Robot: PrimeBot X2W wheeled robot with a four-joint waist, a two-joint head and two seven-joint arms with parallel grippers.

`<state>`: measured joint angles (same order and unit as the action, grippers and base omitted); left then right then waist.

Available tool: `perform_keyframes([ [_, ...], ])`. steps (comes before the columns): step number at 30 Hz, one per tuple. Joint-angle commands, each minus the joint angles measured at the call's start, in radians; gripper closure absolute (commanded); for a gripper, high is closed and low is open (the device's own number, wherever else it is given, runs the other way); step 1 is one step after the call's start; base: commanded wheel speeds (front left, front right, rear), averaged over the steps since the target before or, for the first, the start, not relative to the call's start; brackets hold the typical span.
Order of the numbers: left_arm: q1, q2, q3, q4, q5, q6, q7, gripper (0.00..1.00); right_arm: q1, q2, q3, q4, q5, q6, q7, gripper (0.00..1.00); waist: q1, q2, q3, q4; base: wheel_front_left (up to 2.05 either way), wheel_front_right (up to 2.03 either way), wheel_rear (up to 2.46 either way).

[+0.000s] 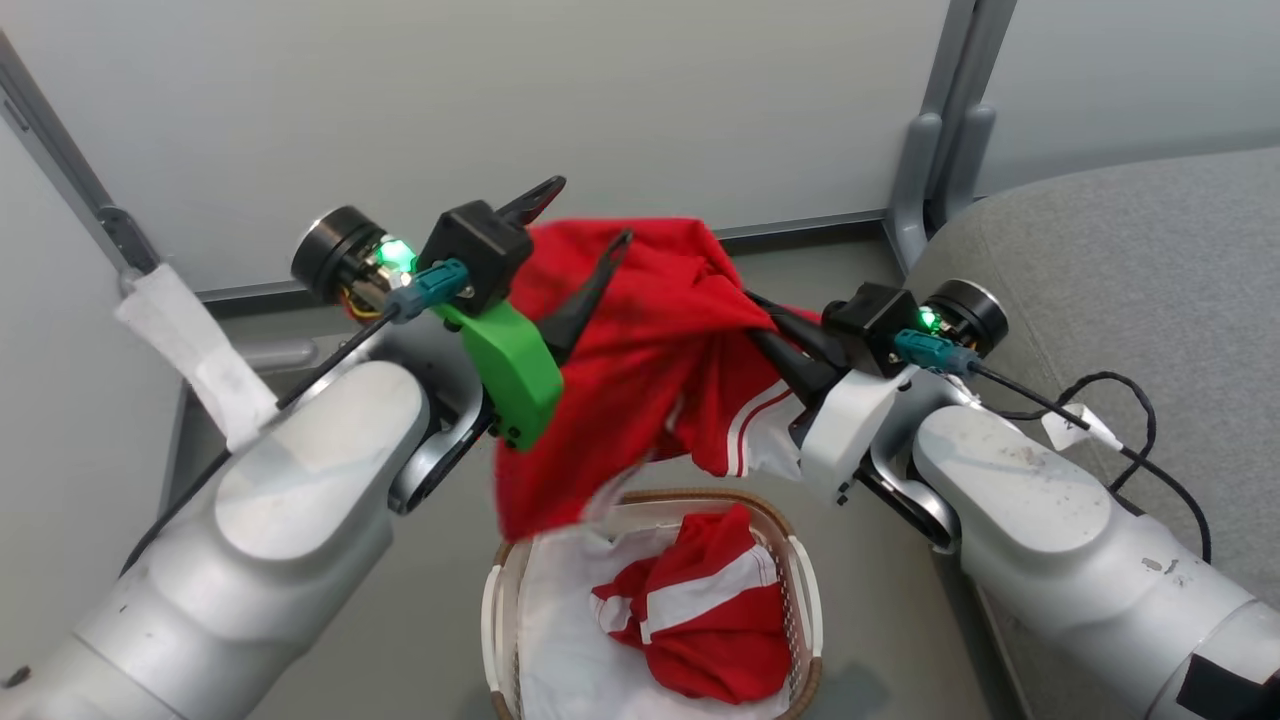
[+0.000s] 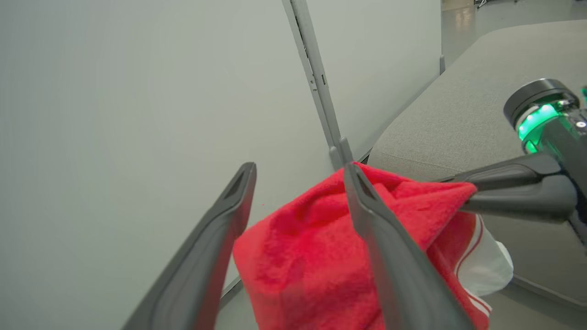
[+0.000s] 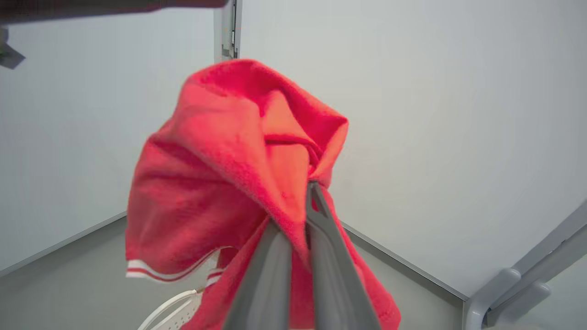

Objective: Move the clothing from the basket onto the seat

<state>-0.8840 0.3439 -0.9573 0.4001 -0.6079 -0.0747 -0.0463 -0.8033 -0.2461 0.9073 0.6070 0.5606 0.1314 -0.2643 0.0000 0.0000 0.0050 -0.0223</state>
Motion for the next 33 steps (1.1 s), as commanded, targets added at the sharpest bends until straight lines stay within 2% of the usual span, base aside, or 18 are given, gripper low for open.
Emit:
perform_keyframes([
  [1,0.034,0.016,0.012,0.009,-0.015,0.007,-0.015,0.0,0.024,-0.01,-0.019,-0.003,-0.013,-0.001,0.0,1.0,0.0,0.0,0.001,-0.005,0.0,0.0,0.0],
  [7,0.124,0.024,0.037,0.014,-0.063,0.014,-0.088,0.0,0.046,-0.028,-0.103,-0.005,-0.051,-0.001,0.0,1.0,0.0,0.0,0.008,-0.019,0.0,0.0,0.0],
  [17,0.283,-0.005,0.041,0.011,-0.104,0.023,-0.193,0.0,0.107,-0.066,-0.24,-0.023,-0.112,-0.001,0.0,1.0,0.0,0.0,0.033,-0.057,0.0,0.0,0.0],
  [27,0.361,-0.043,0.063,-0.002,-0.072,0.03,-0.22,0.0,0.159,-0.091,-0.341,-0.071,-0.158,-0.001,0.0,1.0,0.0,0.0,0.06,-0.113,0.0,0.0,0.0],
  [33,0.377,-0.068,0.072,-0.022,-0.04,0.022,-0.219,0.0,0.206,-0.112,-0.412,-0.12,-0.189,-0.001,0.0,1.0,0.0,0.0,0.082,-0.187,0.0,0.0,0.0],
])
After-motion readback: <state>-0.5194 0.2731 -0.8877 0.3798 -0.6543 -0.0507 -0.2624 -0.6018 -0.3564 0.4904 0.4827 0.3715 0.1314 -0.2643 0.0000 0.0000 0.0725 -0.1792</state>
